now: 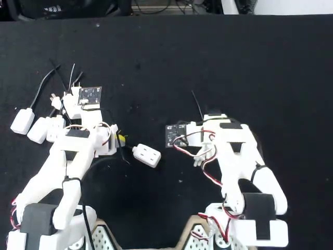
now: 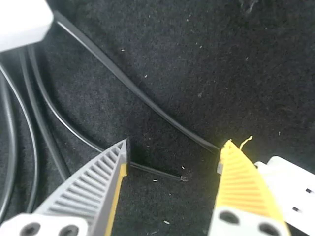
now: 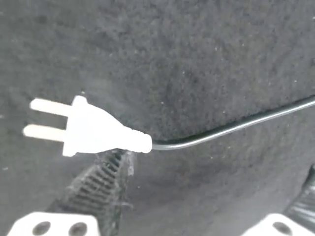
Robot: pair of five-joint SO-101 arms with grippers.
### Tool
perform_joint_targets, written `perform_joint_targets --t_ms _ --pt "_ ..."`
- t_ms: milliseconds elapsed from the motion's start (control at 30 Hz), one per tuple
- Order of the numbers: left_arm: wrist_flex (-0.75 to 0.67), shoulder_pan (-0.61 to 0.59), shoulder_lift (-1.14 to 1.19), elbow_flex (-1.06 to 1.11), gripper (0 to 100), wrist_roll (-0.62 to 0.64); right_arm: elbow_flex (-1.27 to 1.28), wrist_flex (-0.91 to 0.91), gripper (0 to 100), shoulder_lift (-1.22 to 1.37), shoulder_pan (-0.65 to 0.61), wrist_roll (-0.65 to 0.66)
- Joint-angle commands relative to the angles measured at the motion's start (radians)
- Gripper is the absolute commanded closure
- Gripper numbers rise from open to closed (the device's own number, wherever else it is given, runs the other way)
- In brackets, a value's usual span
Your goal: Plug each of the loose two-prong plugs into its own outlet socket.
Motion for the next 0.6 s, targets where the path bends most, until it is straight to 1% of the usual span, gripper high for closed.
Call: perform_joint_targets --t_ms 0,133,300,467,567 --pt "-0.012 -0.002 -0.008 -0.012 70 0.009 -0.045 0.109 50.5 -0.131 -0.063 0.000" --pt "-0.012 -0.002 -0.008 -0.012 70 0.009 -0.016 0.196 50.4 -0.255 -0.115 0.011" --pt "-0.011 -0.002 -0.008 -0.007 70 0.009 0.039 0.199 50.4 -0.278 -0.124 0.126" --pt "-0.011 -0.002 -0.008 -0.008 70 0.009 0.050 0.201 50.4 -0.285 -0.041 0.201" --pt "-0.011 -0.002 -0.008 -0.008 70 0.009 0.056 0.203 50.4 -0.285 0.029 0.285"
